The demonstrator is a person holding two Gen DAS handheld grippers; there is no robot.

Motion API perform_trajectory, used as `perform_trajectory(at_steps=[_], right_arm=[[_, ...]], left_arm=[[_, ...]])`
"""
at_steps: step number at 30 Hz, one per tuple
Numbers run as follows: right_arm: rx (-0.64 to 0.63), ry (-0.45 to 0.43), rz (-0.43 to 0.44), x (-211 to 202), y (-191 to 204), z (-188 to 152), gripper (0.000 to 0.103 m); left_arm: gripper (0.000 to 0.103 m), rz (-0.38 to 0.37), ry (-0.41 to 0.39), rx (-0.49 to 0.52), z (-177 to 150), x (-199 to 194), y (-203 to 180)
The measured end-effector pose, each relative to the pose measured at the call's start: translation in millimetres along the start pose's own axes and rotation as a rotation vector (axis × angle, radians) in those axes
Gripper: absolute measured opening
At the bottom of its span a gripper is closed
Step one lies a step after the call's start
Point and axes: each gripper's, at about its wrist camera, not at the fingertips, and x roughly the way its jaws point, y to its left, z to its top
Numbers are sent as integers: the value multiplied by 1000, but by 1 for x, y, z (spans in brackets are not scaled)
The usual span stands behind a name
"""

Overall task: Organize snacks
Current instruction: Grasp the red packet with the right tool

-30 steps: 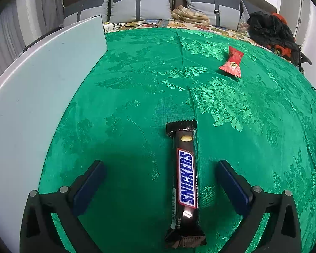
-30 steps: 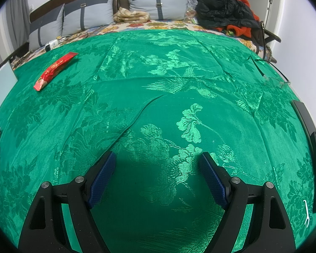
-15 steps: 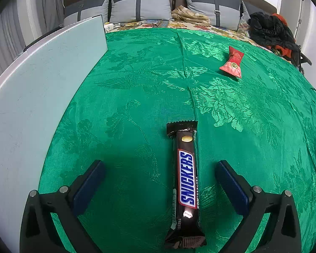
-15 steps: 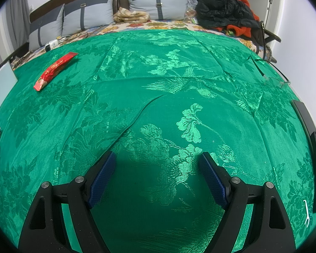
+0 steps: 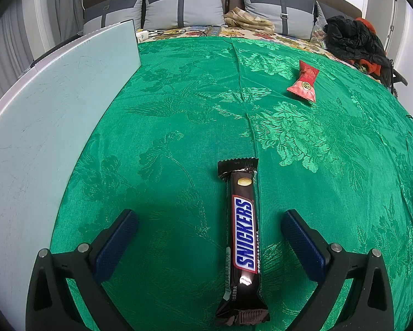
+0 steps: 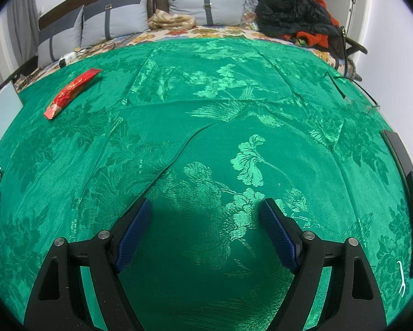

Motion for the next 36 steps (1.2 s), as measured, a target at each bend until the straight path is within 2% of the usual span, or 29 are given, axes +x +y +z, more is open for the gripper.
perform_trajectory(at_steps=[3,6,9,10,13,17,21,24,25,26,27,30,36], right_arm=[[1,26,19,1,3,8,85],[48,28,110,2,23,39,85],[61,26,215,10,64,82,85],[70,46,265,19,87,101,85],[73,114,334,49,137,140,84],[40,193,308,87,196,169,84],[-4,273,277,111,226,168,85],[-74,230,221,111,235,165,81],[-93,214,199,109,236,164,64],[-116,191,159,106,235,162,25],[-135,183,145,106,233,162,24],[-182,175,180,99,220,155,24],[-374,135,222,60,183,120,24]], left_arm=[[103,0,0,0,0,0,0],[103,1,0,0,0,0,0],[103,0,0,0,0,0,0],[103,0,0,0,0,0,1],[103,0,0,-1,0,0,0],[103,0,0,-1,0,0,1],[103,0,-1,-3,0,1,0],[103,0,-1,-3,-1,0,1],[103,0,-1,-3,-1,1,1],[103,0,-1,-3,-1,1,1],[103,0,-1,-3,-1,1,1],[103,0,-1,-3,-1,1,1],[103,0,-1,-4,-1,0,1]])
